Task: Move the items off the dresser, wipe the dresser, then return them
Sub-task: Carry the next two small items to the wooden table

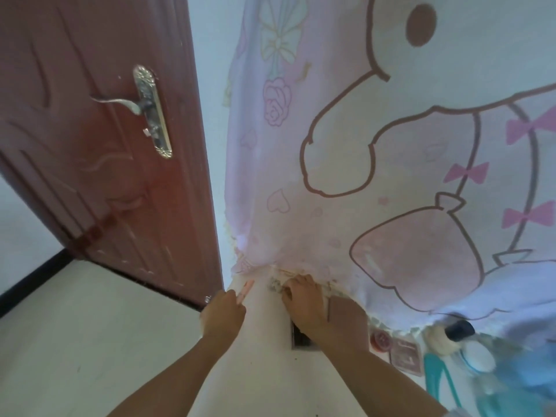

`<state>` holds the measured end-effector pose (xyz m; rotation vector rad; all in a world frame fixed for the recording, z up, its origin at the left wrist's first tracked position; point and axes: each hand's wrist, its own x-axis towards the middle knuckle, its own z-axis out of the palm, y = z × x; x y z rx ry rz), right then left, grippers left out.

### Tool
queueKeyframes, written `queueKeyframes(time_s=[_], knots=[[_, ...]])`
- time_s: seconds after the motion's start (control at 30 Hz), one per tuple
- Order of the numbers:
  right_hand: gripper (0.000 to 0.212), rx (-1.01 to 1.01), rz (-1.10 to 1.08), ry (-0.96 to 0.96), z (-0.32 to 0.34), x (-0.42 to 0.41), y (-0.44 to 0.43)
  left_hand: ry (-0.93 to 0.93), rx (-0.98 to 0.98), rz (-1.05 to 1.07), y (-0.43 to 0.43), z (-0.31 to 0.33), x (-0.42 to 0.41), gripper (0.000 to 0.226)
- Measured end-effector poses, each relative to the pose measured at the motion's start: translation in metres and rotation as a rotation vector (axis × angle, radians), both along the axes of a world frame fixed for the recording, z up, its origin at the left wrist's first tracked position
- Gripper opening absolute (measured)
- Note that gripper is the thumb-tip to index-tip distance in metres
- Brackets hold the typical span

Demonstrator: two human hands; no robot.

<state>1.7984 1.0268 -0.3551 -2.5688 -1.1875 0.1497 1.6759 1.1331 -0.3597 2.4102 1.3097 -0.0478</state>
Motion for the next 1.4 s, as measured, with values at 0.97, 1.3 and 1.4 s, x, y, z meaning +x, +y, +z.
queueKeyframes(time_s=[0.97, 1.3, 1.4], knots=[[0.016, 0.233, 0.516, -0.126, 0.086, -0.202, 0.103, -0.182, 0.157, 0.466, 0.041, 0.092, -0.26, 0.025], [0.016, 0.3, 0.978, -0.075, 0.09, -0.469, 0.167, -0.226, 0.224, 0.976, 0.012, 0.11, -0.539, 0.023], [0.019, 0.3, 1.135, -0.091, 0.09, -0.538, 0.182, -0.239, 0.23, 1.132, 0.001, 0.105, -0.605, 0.021]])
